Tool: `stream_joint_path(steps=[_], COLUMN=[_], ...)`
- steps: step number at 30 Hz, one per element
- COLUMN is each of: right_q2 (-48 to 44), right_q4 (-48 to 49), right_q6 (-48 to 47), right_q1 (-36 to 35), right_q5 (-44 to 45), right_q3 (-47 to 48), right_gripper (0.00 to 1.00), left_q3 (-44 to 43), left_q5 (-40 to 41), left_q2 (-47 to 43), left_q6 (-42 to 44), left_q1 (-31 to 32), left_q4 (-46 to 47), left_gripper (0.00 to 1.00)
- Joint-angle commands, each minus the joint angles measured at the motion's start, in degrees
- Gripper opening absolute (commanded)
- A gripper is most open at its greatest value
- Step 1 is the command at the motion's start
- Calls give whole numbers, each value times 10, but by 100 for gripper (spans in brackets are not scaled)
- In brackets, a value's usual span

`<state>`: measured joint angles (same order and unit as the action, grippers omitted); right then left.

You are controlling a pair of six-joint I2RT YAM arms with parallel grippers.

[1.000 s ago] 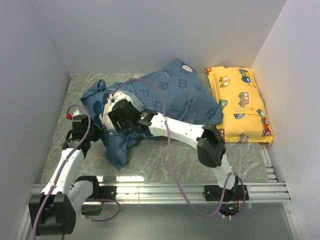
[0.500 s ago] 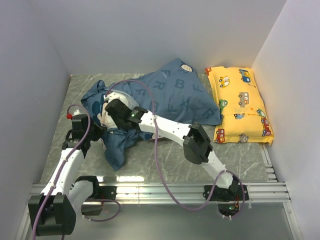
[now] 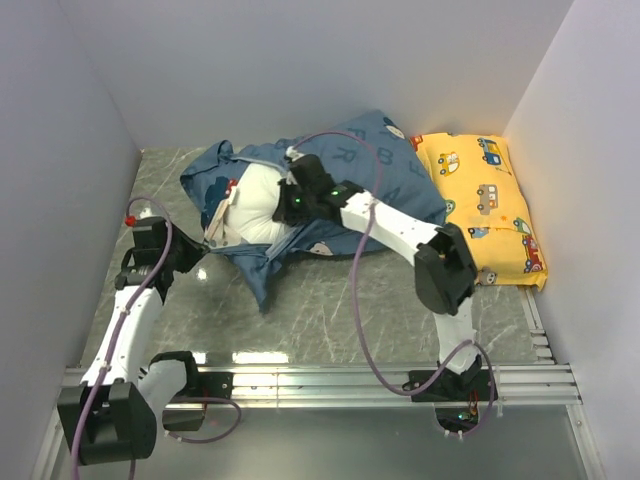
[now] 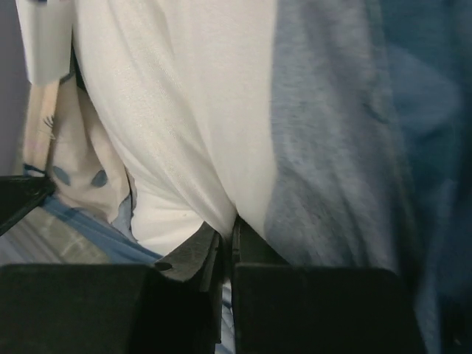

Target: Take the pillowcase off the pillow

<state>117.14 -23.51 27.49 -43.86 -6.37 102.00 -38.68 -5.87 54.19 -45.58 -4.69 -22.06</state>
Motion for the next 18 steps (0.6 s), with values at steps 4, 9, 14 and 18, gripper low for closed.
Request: stream_joint_path(steps=[4,9,14,18], right_q2=[-112,-103,-83,-75], right_q4=[128,131,138,123], right_q6=[61,52,64,58], right_q1=[67,26,16,12], right_q5=[-16,-28,-36,-23], right_q3=[-118,-92,-68,-48], right_gripper=[0,0,0,0], left_q3=[21,-12,-92,-137], left_q5=[-31,-66,-16,5], left_q2=[38,32,23,28], left_q6=[41,54,67,74], left_q1=[-72,-20,43,85], left_q4=[16,32,-24,-56], left_gripper=[0,0,12,27])
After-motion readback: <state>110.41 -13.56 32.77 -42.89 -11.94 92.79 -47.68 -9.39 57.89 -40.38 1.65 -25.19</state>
